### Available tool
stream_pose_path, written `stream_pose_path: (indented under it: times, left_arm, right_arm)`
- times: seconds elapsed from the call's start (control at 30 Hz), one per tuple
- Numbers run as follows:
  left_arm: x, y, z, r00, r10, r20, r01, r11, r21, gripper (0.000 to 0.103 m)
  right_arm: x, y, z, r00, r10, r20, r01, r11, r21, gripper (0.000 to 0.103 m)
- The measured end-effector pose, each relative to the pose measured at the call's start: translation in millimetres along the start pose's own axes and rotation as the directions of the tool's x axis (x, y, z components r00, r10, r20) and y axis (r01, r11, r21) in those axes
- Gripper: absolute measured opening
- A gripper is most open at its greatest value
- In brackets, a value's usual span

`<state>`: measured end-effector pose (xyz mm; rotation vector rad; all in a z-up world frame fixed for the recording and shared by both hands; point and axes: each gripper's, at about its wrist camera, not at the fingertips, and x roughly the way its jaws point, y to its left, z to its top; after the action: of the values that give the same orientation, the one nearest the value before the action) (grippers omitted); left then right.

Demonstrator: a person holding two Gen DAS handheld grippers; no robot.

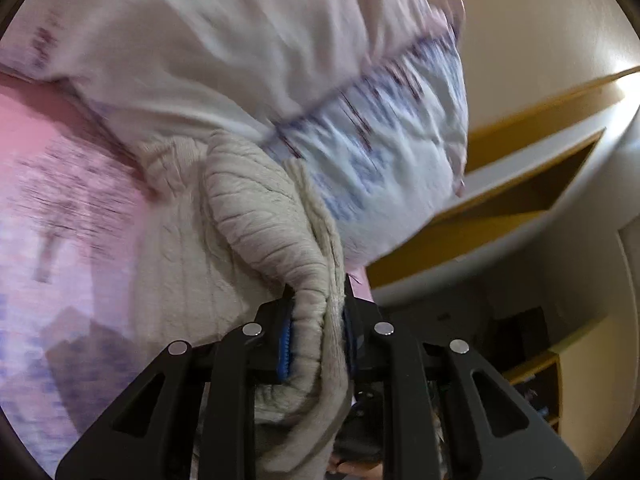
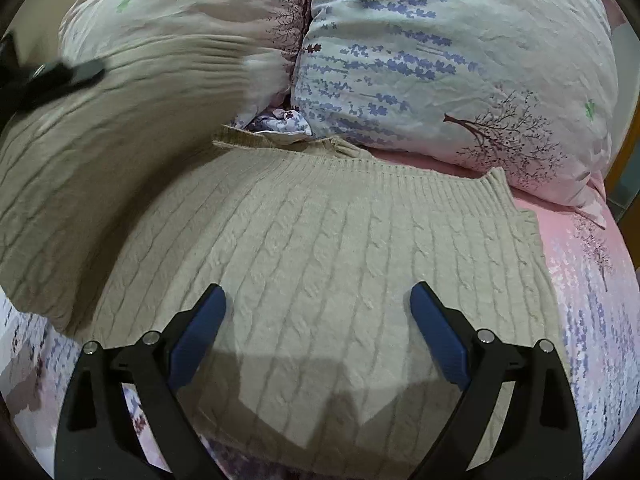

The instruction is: Fold small clothes

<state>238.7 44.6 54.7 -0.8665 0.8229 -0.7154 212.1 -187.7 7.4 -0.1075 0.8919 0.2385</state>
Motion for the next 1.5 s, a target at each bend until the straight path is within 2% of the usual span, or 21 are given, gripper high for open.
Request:
stream_pose_path:
  times: [0.13,0.2,0.27,0.33,0.43,0.47,0.5,0.53,0.57,0.6,0.7,0.77,0.87,1.0,1.1,1.17,1.2,1.27,1.33,1.47,1.5]
  left_arm:
    - [36.7,-15.1,-10.4,0.997,-0.055,-0.055,0.056,0.998,0.025,0.008]
    - [52.0,-20.1,-14.8,0.997,-0.029,-0.071,0.033,0.998,0.054,0.008]
    - [70.1,-13.5,-18.5,0.993,0.017,-0.116,-0.011,0.999,0.047,0.008]
    - [77.8,-1.6,-22.3,0.988,0.004,-0.154,-0.004,1.000,-0.001,0.009]
    - [63.4,2.7,-22.1,0.989,-0.033,-0.147,0.033,0.999,-0.002,0.010]
    - [56.6,2.9,-20.2,0.988,-0.057,-0.143,0.056,0.998,-0.005,0.014]
    - [49.4,1.9,-18.2,0.987,-0.081,-0.139,0.081,0.997,-0.006,0.025]
    - [41.1,-1.7,-15.7,0.988,-0.080,-0.129,0.082,0.997,0.011,0.037]
    - [34.4,-7.1,-13.9,0.992,-0.058,-0.112,0.063,0.997,0.041,0.060]
    - [25.0,-12.2,-13.8,0.996,-0.032,-0.083,0.039,0.996,0.085,0.067]
    - [9.2,-9.9,-11.1,0.999,0.028,-0.046,-0.023,0.993,0.113,0.067]
    - [-2.2,3.1,-9.5,0.994,0.113,-0.010,-0.111,0.989,0.102,0.067]
    - [-11.9,25.7,-9.9,0.971,0.239,0.011,-0.239,0.968,0.080,0.067]
    - [-10.4,46.6,-14.4,0.952,0.307,-0.004,-0.307,0.950,0.051,0.067]
    - [-2.1,53.5,-17.7,0.937,0.347,-0.031,-0.344,0.936,0.070,0.072]
    - [2.1,54.9,-18.5,0.939,0.343,-0.037,-0.340,0.938,0.073,0.072]
    - [4.1,55.0,-18.4,0.941,0.335,-0.040,-0.332,0.941,0.072,0.072]
    - [9.1,53.3,-18.2,0.945,0.322,-0.049,-0.318,0.945,0.078,0.072]
    - [15.8,51.3,-19.8,0.946,0.319,-0.062,-0.314,0.946,0.086,0.072]
    - [28.4,53.0,-24.0,0.952,0.291,-0.098,-0.286,0.956,0.069,0.072]
    - [28.9,51.3,-25.3,0.949,0.301,-0.095,-0.294,0.953,0.079,0.072]
  right_arm:
    - [-8.0,-7.6,-5.2,1.000,0.001,0.011,-0.001,1.000,-0.001,0.093]
    - [-11.2,-13.5,-7.9,1.000,0.007,0.013,-0.007,1.000,0.003,0.093]
    - [-14.7,-20.1,-11.5,0.999,0.037,0.011,-0.037,0.999,0.015,0.093]
    - [-20.1,-24.1,-14.7,0.997,0.074,0.012,-0.075,0.997,0.021,0.093]
    - [-29.7,-37.2,-17.0,0.986,0.163,0.016,-0.164,0.986,0.042,0.093]
    - [-33.9,-45.6,-16.4,0.980,0.199,0.026,-0.201,0.977,0.073,0.093]
    - [-36.5,-52.4,-15.7,0.974,0.222,0.036,-0.224,0.969,0.103,0.093]
    - [-39.1,-63.6,-14.1,0.963,0.262,0.057,-0.268,0.951,0.154,0.093]
    - [-40.7,-68.8,-14.1,0.955,0.290,0.070,-0.298,0.936,0.188,0.093]
    - [-41.4,-78.0,-13.2,0.933,0.346,0.100,-0.360,0.903,0.234,0.093]
    - [-35.7,-102.1,-12.6,0.855,0.493,0.162,-0.515,0.764,0.388,0.093]
    - [-27.3,-103.3,-10.8,0.822,0.547,0.159,-0.556,0.710,0.433,0.086]
    - [-14.0,-90.8,0.0,0.809,0.577,0.116,-0.561,0.698,0.445,0.075]
    - [11.7,-80.9,13.4,0.795,0.603,0.062,-0.556,0.684,0.473,0.064]
    - [17.5,-77.2,12.9,0.795,0.604,0.044,-0.549,0.687,0.477,0.059]
    - [18.6,-74.3,14.2,0.778,0.627,0.042,-0.568,0.673,0.474,0.050]
    - [18.4,-73.0,14.2,0.773,0.633,0.036,-0.573,0.673,0.469,0.050]
    - [18.7,-68.4,15.3,0.783,0.621,0.011,-0.557,0.694,0.456,0.049]
    - [22.2,-69.6,15.8,0.782,0.623,0.005,-0.551,0.688,0.472,0.050]
    - [28.4,-63.5,18.6,0.763,0.646,-0.006,-0.566,0.674,0.475,0.049]
    - [29.2,-60.5,19.7,0.762,0.647,-0.013,-0.567,0.678,0.467,0.041]
